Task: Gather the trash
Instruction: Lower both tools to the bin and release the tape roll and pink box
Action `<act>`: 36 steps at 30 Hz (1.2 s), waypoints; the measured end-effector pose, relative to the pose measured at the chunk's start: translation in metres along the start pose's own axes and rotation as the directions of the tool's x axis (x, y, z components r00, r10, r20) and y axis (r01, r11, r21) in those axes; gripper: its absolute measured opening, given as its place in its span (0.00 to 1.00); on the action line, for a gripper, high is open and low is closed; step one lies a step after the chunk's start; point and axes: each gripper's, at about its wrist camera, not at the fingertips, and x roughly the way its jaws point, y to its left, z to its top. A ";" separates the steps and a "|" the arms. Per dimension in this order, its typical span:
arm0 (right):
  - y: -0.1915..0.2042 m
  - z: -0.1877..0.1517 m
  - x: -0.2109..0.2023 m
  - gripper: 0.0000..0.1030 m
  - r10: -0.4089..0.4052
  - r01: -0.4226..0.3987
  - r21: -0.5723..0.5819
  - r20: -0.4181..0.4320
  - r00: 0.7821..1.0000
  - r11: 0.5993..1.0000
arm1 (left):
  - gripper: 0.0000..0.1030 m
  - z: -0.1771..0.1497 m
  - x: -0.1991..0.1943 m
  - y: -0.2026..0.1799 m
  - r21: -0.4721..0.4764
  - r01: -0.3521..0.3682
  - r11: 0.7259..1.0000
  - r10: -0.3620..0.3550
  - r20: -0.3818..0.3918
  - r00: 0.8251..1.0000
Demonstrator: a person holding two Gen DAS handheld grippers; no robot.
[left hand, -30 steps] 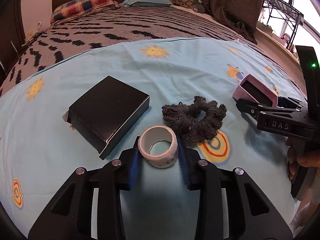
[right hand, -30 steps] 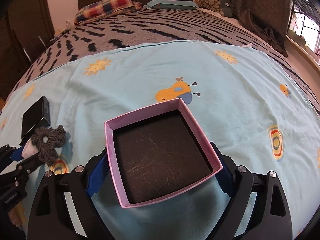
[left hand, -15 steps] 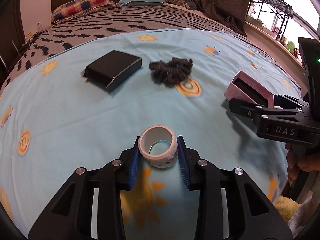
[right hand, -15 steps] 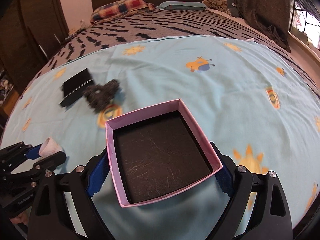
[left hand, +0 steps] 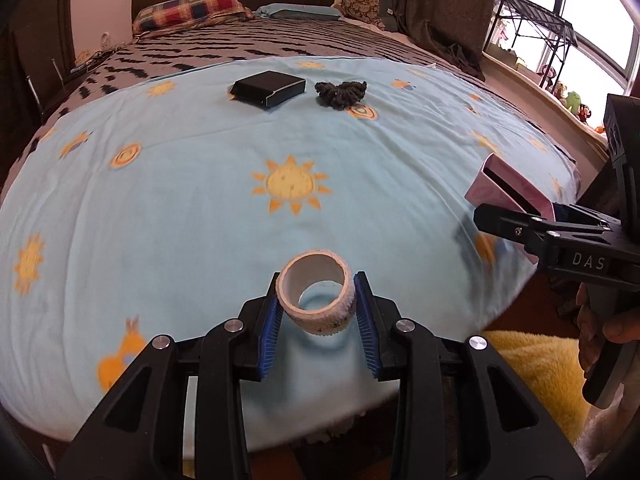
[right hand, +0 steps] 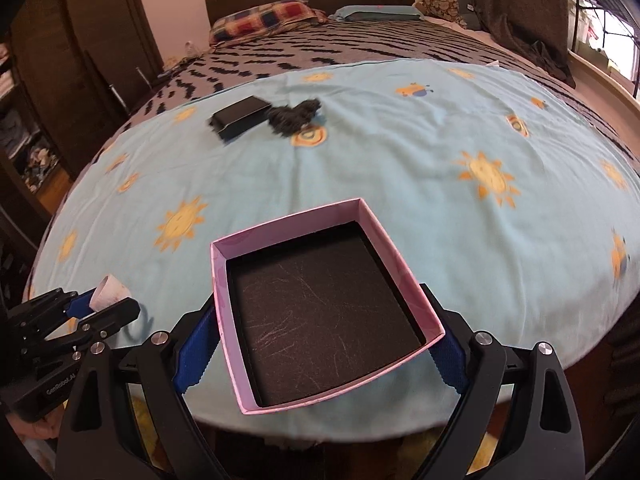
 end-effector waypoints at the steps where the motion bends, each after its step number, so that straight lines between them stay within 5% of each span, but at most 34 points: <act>1: 0.005 -0.010 -0.005 0.88 0.004 -0.004 -0.005 0.001 1.000 1.000 | 0.32 -0.010 -0.006 0.000 -0.008 0.005 1.000 -0.005 0.003 1.000; 17: 0.025 -0.145 -0.002 0.88 0.058 -0.053 0.041 -0.131 0.990 0.998 | 0.32 -0.138 -0.008 0.002 -0.057 0.005 0.998 -0.011 -0.106 0.994; 36: 0.027 -0.206 0.063 0.88 0.048 -0.023 0.089 -0.282 0.958 0.996 | 0.32 -0.201 0.070 -0.006 -0.056 0.010 0.998 -0.026 -0.288 0.957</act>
